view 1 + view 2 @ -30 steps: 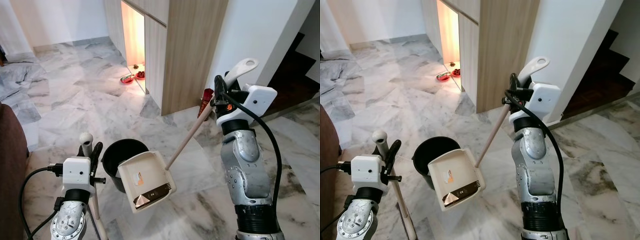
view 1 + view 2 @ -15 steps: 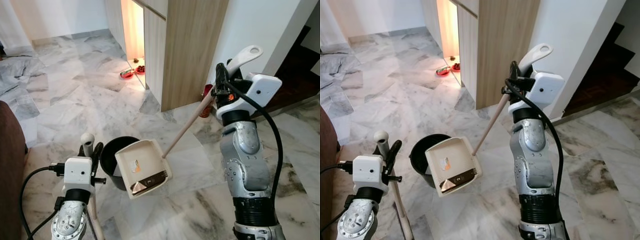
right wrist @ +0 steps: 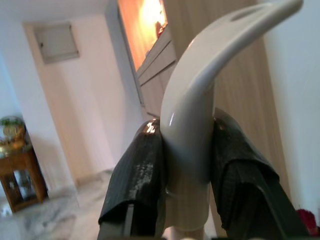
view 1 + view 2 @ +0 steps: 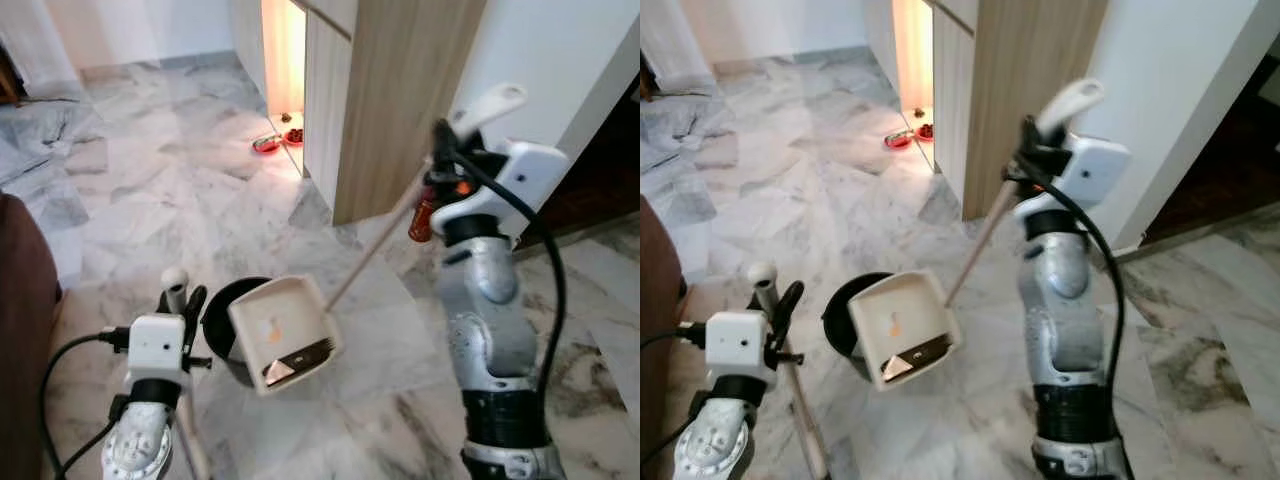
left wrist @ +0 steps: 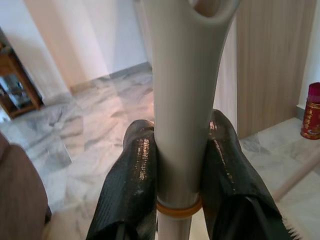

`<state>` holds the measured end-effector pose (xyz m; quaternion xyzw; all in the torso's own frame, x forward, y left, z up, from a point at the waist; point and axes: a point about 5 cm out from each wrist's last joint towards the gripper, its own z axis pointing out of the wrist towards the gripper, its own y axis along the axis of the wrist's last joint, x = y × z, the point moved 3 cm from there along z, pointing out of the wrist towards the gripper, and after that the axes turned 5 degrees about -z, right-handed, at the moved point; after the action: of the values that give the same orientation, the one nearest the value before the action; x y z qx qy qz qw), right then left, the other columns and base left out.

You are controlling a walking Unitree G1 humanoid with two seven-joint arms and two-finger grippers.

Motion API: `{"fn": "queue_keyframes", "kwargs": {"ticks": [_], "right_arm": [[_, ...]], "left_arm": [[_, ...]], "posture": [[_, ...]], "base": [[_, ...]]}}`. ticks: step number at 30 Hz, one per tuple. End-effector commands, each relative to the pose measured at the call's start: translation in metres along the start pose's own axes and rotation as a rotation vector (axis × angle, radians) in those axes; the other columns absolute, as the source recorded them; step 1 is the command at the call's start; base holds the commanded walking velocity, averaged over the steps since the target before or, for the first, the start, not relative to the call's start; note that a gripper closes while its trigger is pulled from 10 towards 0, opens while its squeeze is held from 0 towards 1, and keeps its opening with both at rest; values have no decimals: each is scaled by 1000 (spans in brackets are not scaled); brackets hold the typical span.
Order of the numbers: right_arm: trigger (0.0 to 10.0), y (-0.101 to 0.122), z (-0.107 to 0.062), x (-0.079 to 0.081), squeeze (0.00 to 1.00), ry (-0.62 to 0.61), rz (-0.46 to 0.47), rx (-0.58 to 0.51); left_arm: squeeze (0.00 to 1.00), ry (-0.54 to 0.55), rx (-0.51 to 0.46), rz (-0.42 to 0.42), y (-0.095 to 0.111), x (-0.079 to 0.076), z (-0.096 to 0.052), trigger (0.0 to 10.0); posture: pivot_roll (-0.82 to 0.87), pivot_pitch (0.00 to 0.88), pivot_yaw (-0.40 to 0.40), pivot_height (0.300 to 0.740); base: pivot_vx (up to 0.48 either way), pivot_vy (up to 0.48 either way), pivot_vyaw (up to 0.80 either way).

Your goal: Sweep floor

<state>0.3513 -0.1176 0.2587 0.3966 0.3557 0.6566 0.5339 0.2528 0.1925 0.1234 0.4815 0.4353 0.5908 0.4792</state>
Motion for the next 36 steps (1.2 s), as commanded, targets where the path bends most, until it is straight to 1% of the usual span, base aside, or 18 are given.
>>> {"fn": "queue_keyframes", "kwargs": {"ticks": [1, 3, 5, 15, 25, 30, 36], "right_arm": [[10000, 23, 2, -6, 0, -16, 18, -93], [10000, 23, 2, -6, 0, -16, 22, -93], [10000, 23, 3, -6, 0, -26, 47, -90], [10000, 24, 3, -6, 0, -15, 42, -89], [10000, 23, 3, -4, 0, -4, 49, -86], [10000, 23, 3, -3, 0, 3, 54, -83], [10000, 22, 3, -3, 0, 0, 65, -78]], "left_arm": [[0, -10, -44, 4, 10, -5, 2, 10000], [0, -11, -43, 4, 10, -5, 2, 10000], [0, -11, -45, 2, 10, -5, 2, 10000], [0, -10, -45, 3, 10, -5, 2, 10000], [0, -11, -43, 1, 10, -5, 1, 10000], [0, -12, -40, 1, 10, -4, 0, 10000], [0, -8, -37, -5, 9, -1, -2, 10000]], "posture": [[42, 33, -19, 740], [42, 36, -18, 740], [43, 37, -18, 740], [45, 40, -20, 740], [46, 41, -22, 740], [48, 41, -22, 740], [52, 40, -22, 740]], "base": [[307, 0, 0], [311, 0, 0], [309, 0, 0], [310, 0, 0], [309, 0, 509], [288, 0, 0], [0, 0, 0]]}}
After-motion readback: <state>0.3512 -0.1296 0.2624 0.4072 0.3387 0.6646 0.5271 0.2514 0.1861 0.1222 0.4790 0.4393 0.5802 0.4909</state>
